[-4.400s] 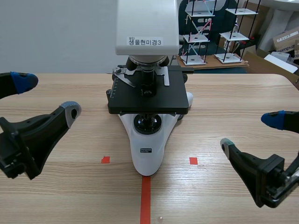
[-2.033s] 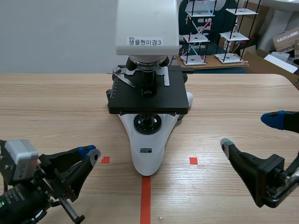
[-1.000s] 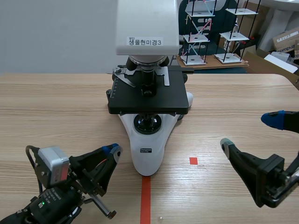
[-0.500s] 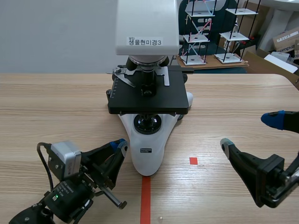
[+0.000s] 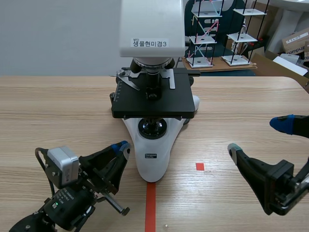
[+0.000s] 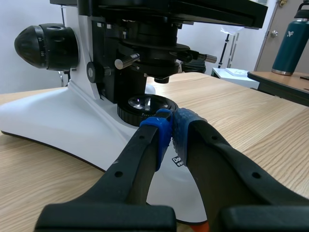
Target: Point at the diaphragm
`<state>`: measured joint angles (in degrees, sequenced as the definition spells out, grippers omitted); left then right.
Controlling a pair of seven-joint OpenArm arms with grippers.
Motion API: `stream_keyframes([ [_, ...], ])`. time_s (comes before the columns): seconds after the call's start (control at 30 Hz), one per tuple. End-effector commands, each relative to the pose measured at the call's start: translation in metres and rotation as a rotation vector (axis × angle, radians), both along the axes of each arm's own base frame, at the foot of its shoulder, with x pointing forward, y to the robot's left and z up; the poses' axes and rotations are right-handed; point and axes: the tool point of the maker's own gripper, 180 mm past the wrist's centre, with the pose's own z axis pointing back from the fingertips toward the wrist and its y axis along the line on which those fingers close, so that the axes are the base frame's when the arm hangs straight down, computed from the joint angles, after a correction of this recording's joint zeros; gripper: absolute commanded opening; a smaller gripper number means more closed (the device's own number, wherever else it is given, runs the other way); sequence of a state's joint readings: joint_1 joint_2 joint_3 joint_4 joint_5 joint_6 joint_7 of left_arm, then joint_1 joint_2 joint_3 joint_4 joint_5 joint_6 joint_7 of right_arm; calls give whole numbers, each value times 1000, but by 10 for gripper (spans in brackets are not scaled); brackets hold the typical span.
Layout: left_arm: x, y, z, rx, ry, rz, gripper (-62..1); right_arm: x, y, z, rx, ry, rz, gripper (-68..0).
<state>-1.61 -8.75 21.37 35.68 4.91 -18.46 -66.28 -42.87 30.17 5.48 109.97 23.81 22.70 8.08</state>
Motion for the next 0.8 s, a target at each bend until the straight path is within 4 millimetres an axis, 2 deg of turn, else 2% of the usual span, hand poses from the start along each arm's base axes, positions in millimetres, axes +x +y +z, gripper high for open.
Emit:
stream_keyframes([
  [0.0,2,0,8,-20,-24,4,-566,2,2,8,6,-25,6,-97],
  [0.77,0,-2,7,28,-61,6,-566,2,2,8,6,-25,6,-97],
])
